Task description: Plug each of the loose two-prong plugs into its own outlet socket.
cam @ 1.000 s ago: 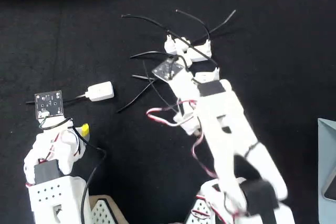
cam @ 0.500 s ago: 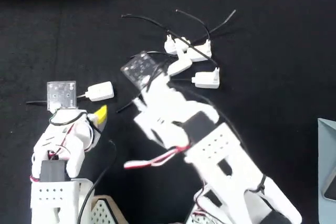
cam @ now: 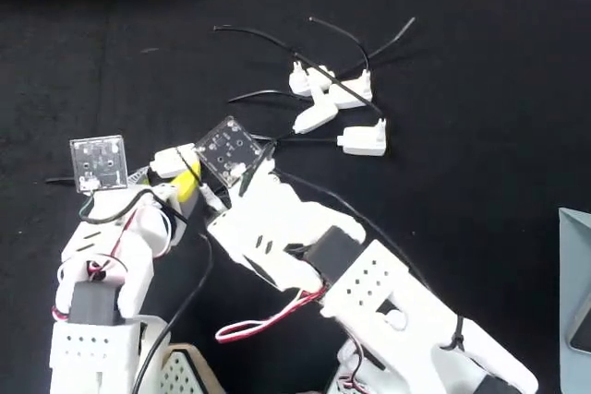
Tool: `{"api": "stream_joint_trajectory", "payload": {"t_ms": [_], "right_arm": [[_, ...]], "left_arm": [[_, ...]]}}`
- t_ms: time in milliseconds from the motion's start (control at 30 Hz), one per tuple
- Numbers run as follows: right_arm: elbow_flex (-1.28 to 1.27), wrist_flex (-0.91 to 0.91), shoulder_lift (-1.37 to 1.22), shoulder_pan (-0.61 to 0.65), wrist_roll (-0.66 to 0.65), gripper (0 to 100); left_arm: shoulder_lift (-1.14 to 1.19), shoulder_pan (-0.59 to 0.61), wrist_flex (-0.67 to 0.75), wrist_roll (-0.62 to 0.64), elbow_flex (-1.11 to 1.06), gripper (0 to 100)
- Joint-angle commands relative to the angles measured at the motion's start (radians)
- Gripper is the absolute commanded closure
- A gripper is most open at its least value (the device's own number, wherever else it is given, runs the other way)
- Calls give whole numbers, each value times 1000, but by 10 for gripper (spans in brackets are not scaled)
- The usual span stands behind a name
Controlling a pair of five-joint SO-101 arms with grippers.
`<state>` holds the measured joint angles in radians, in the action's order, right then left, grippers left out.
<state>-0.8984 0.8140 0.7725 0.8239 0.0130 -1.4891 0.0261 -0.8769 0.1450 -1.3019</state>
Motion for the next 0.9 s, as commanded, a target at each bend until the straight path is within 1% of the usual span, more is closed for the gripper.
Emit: {"api": "stream_joint_trajectory", "payload": {"t_ms": [0, 167, 233, 333, 433, 500, 600, 767, 867], "right_arm": [[5, -21, 27, 9, 3, 987], [5, -21, 25, 9, 3, 987], [5, -21, 25, 5, 5, 987], [4, -21, 25, -40, 5, 987], [2, -26, 25, -112, 12, 987], [-10, -35, 25, -149, 38, 987], [-76, -101, 25, -176, 40, 987], [-183, -222, 25, -215, 38, 987], [-194, -235, 25, -245, 38, 987]], "left_arm": [[-37, -68, -87, 0, 127, 739], [-172, -128, -161, -103, 127, 740], [-230, -124, -181, -101, 127, 740], [-279, -48, -201, -107, 127, 740], [-250, 56, -184, -115, 105, 736], [-193, 105, -149, -183, 81, 736], [-55, 137, -83, -293, 73, 729], [236, 136, 35, -465, 137, 704], [423, 125, 68, -583, 223, 701]]}}
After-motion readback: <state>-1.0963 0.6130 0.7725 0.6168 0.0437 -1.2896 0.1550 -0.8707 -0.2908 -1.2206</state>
